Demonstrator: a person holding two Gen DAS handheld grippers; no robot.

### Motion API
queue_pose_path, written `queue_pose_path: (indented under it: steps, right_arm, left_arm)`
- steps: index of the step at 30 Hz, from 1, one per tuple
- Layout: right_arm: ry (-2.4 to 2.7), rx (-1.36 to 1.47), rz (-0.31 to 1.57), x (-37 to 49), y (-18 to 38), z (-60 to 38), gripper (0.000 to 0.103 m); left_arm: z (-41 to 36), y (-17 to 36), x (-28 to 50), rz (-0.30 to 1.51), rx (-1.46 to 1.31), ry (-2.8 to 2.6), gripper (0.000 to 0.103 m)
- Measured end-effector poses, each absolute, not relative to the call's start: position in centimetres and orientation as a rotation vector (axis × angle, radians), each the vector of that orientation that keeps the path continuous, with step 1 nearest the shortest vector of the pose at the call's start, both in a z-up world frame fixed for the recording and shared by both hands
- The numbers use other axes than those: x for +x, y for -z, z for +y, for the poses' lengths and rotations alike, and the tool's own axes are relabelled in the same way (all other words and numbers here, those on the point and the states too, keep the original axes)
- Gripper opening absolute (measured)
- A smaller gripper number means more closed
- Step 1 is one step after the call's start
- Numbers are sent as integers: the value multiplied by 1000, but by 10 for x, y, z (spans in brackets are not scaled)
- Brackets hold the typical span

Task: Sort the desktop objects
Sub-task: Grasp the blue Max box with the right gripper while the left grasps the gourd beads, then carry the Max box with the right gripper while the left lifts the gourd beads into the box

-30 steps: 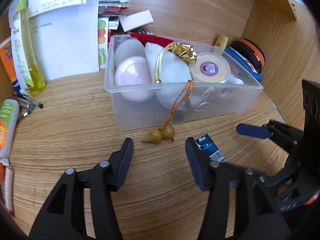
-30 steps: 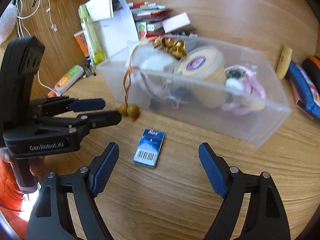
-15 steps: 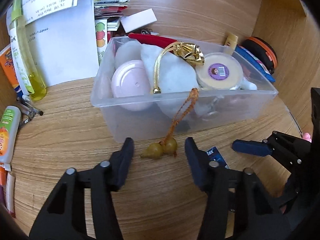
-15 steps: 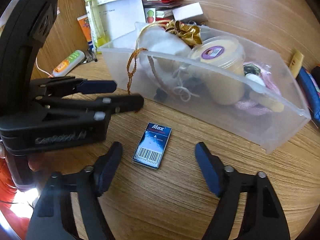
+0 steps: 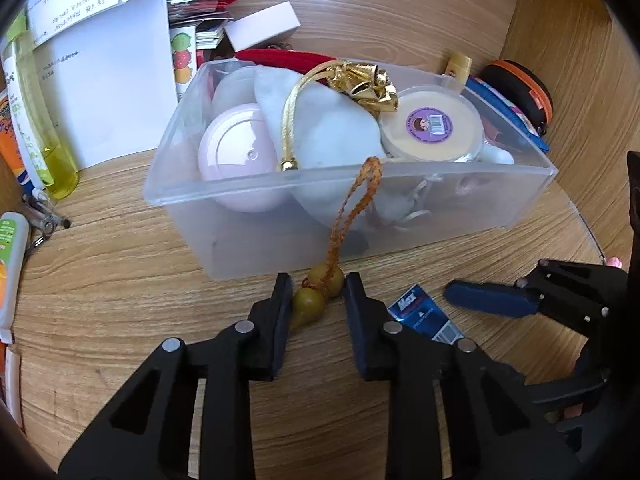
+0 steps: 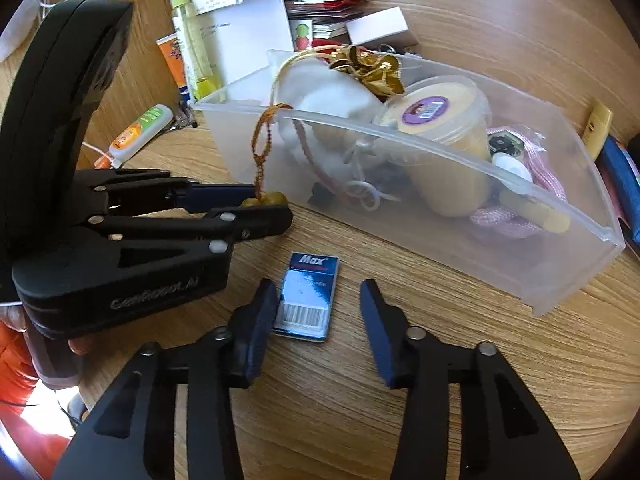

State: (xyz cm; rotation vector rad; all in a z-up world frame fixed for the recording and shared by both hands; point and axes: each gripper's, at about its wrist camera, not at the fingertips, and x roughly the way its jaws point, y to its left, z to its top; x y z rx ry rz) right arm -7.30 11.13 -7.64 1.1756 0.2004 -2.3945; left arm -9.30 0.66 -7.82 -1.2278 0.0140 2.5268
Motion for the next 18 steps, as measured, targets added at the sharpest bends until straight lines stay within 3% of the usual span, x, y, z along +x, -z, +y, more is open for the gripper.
queue_pose_path:
  steps: [3,18]
  right_arm:
    - [2375,1171,216,-72,76,108,25]
    - [2488,1064,54,-63,41,143,25]
  left_arm:
    - [10,78,-93,37,-1225,-2518,26]
    - [11,49,-69,-64,-1098,-2533,26]
